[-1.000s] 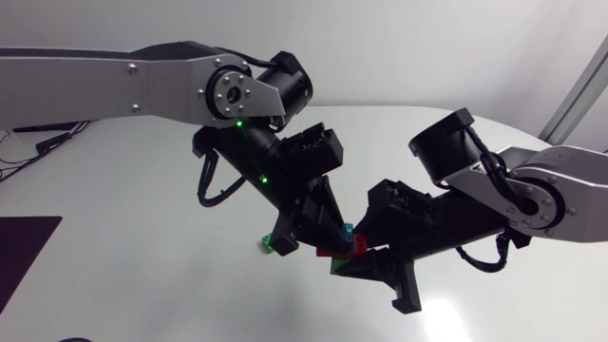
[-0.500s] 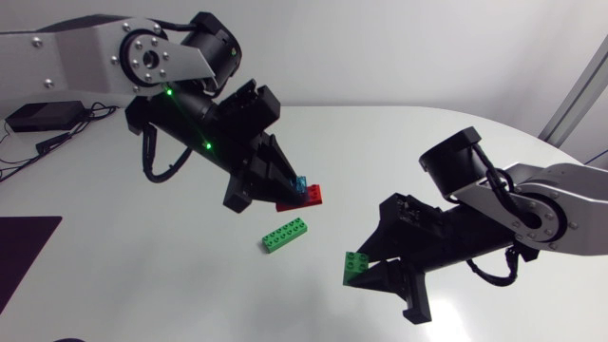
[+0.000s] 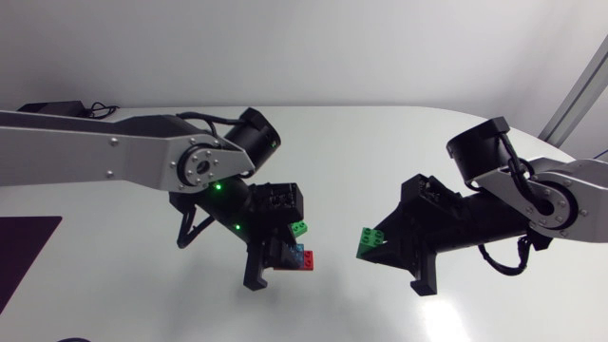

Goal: Separate the duplo bricks

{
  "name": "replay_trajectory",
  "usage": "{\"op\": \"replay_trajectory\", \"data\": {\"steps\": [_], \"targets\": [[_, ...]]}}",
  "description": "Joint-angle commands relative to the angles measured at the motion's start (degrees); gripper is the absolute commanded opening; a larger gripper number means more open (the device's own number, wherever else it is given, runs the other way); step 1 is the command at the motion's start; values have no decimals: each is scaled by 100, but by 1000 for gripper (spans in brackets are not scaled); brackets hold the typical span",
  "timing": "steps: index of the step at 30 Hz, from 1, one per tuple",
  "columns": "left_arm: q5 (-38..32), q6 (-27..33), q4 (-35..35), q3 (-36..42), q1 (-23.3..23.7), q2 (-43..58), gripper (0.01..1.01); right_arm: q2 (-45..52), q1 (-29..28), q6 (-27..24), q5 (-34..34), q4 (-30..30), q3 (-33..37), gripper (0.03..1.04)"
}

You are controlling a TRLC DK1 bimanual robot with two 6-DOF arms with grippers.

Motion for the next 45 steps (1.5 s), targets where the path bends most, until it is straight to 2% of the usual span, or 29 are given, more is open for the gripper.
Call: {"op": "replay_trajectory", "data": {"steps": [1, 9, 17, 21, 32, 37, 41, 45], "targets": [[-120, -171, 183, -267, -162, 293, 316, -38, -33, 65, -80, 51, -179, 369], [-138, -312, 605, -539, -320, 522, 316, -38, -33, 162, -89, 147, -179, 369], [-68, -382, 631, -583, -338, 320, 316, 1210, -165, 144, 254, 1404, -513, 375], [-68, -382, 605, -627, -303, 214, 316, 1596, -191, -58, 263, 1580, -557, 374], [20, -391, 614, -671, -276, 91, 316, 2080, -156, -58, 509, 2626, -988, 379], [55, -409, 623, -662, -259, 56, 316, 2141, -112, -76, 588, 2714, -1084, 536], [99, -417, 623, -601, -232, 3, 316, 2036, -95, -102, 597, 2644, -1128, 885], [117, -426, 614, -557, -232, -23, 316, 1834, -51, -102, 588, 2564, -1181, 975]]}}
